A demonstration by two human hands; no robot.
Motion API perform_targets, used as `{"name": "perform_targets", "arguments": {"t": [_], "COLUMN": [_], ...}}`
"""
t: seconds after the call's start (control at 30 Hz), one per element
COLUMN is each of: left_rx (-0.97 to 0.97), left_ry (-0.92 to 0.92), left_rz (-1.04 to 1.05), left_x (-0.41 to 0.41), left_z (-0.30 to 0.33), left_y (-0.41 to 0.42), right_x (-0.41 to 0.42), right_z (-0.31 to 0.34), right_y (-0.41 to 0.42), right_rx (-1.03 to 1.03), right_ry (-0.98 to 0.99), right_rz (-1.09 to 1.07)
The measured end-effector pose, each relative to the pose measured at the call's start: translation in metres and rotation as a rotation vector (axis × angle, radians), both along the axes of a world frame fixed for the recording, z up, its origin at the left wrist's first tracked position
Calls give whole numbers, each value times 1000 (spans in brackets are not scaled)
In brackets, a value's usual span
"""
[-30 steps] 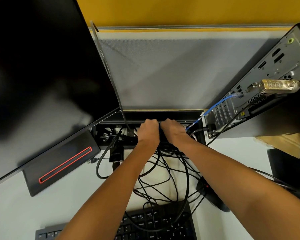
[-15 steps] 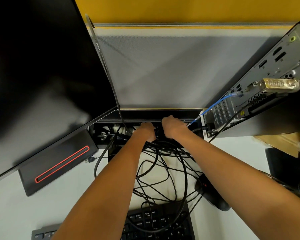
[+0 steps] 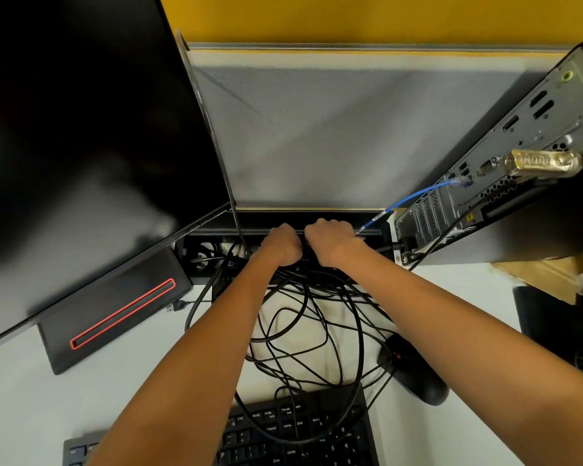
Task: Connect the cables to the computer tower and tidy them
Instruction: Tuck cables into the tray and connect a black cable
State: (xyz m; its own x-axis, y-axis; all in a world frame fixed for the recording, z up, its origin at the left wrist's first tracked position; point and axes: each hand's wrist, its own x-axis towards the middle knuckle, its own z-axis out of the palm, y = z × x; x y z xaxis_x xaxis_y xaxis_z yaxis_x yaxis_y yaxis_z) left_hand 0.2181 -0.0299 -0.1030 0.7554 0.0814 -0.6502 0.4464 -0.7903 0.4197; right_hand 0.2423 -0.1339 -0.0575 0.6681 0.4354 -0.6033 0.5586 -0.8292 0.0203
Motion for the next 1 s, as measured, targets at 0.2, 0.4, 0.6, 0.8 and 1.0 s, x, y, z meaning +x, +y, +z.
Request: {"name": "perform_targets", "arguments": {"t": [0.2, 0.4, 0.6, 0.8, 1.0], "left_rx": [80, -45, -225, -412, -405], "left_ry": [-119, -257, -421, 2, 506], "left_rz": [-109, -106, 35, -43, -438], "left_x": [-4, -18, -64, -128, -166], "left_z": [27, 51, 73, 91, 111], "left_y": [-4, 5, 12, 18, -9], "right_x": [-13, -28, -54, -93, -135], "right_z": [12, 19, 34, 37, 57], "right_y": [-5, -32, -63, -103, -135], "right_rx": [249, 513, 615, 623, 434], "right_ry": [-47, -123, -117, 6, 446], "right_rz": [8, 46, 12, -272, -216]}}
